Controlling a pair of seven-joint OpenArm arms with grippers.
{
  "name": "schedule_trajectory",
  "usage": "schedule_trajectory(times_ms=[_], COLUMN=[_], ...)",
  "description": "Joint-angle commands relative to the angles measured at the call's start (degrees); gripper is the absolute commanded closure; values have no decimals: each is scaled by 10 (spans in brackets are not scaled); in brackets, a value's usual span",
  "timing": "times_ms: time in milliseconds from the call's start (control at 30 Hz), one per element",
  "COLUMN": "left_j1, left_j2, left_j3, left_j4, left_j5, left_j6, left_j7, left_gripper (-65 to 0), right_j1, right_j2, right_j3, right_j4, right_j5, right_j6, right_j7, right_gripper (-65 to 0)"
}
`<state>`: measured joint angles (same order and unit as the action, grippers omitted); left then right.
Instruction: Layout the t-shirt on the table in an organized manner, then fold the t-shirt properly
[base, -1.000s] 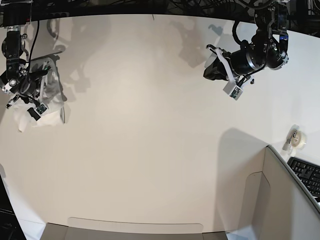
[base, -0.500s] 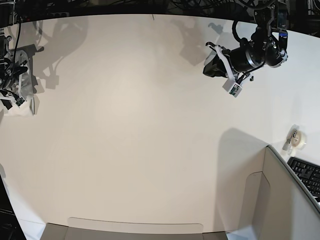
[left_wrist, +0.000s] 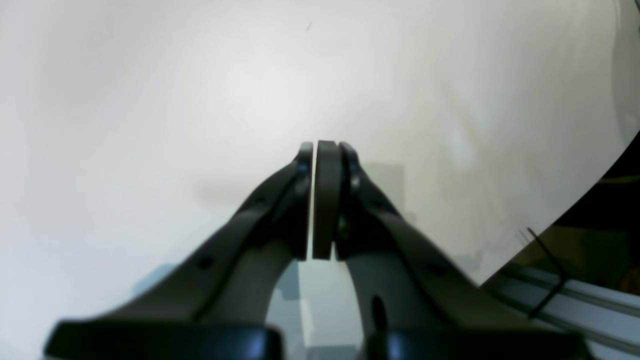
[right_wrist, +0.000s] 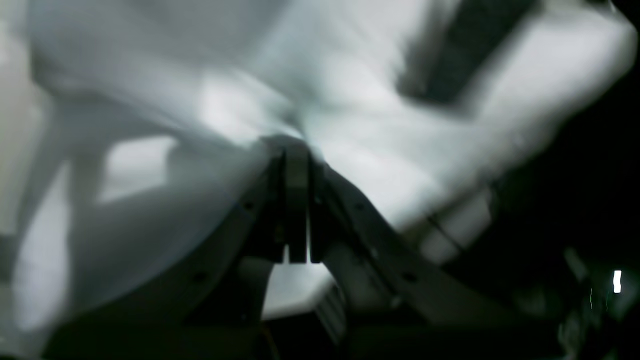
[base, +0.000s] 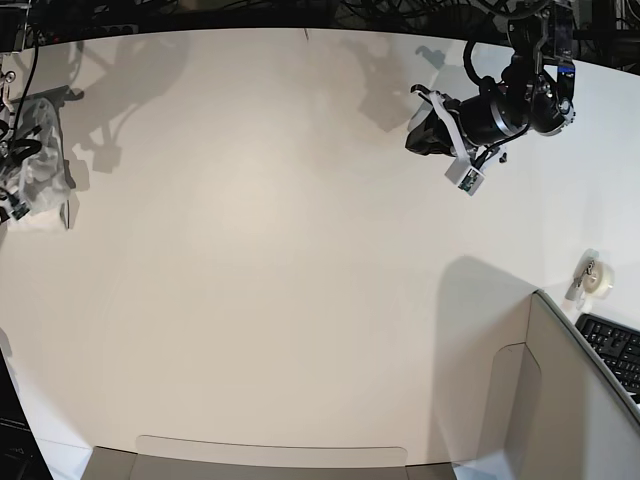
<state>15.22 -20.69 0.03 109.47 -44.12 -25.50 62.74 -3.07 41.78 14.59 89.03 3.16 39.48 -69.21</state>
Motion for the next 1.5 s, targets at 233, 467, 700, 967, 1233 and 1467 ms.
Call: schedule_trajectory(times_ms=[233,467,700,967,1233,1467], left_j1=[-4,-2,29,86,132,152], left_j2=[-5,-9,-10,-10,-10,-11], left_j3=[-3,-4,-5,-5,-5,-5], left_j4=[11,49,78,97,98,100], left_j5=[-10,-11,-11,-13,-13,-12], left_j6=[-2,-2,-2,-3,-3,-3], left_j7=[-12,-9,-9,-11,-11,-12], left_gripper=[0,0,0,0,0,0], right_j1=[-6,-48,-113,-161,-231,-326], right_j2=[-18,-133,-195,-232,-245,-234], right_j3=[89,100,64,-54,-91,-87], right_j4=[227,285,286,287,288,290], right_j5=[-4,-4,-4,-3,-3,-3], right_j6=[5,5,5,5,5,5], right_j7=[-79,-108,-108,-108,-108,-60], right_gripper=[0,0,0,0,0,0])
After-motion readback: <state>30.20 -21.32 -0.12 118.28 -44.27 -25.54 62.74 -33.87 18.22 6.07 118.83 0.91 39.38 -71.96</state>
